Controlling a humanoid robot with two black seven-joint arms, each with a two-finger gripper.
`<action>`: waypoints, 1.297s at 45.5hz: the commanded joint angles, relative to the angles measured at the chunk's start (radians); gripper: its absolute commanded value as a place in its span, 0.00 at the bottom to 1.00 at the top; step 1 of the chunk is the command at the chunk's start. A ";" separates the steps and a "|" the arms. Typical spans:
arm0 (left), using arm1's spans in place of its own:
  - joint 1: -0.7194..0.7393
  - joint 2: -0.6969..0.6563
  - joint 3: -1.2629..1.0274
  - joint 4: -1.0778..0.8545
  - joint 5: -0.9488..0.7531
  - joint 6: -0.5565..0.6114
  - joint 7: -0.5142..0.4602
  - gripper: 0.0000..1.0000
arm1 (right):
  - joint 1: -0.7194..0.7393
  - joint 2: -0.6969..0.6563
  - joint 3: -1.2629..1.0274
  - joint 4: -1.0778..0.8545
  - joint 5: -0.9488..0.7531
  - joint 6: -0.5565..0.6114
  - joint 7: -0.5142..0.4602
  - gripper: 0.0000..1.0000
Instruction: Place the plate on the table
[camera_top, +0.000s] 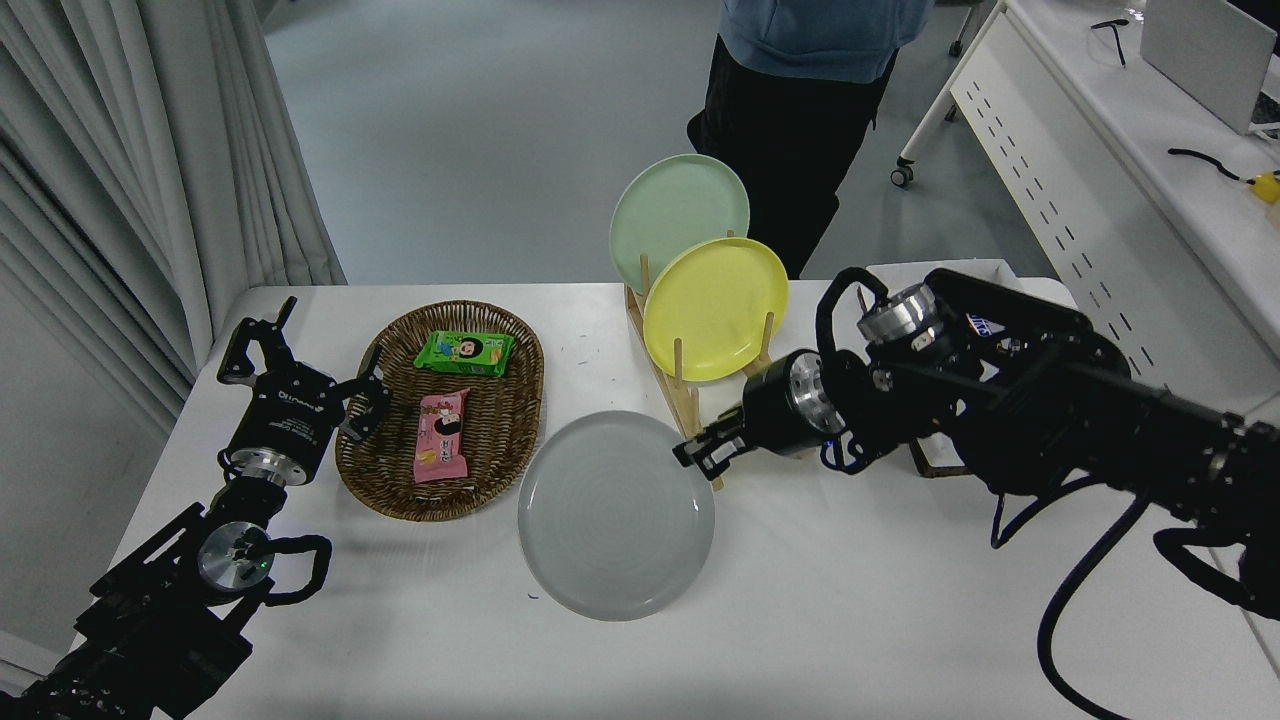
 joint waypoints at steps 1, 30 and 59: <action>0.000 0.000 0.000 -0.001 0.000 0.000 0.000 1.00 | -0.089 0.040 -0.002 -0.061 -0.001 0.000 0.000 0.00; 0.000 0.000 0.000 -0.001 0.000 0.000 0.000 1.00 | -0.163 0.059 0.011 -0.119 -0.010 0.000 -0.003 0.00; 0.000 0.000 0.000 -0.001 0.000 0.000 0.000 1.00 | -0.163 0.088 0.018 -0.165 -0.039 0.000 -0.006 0.00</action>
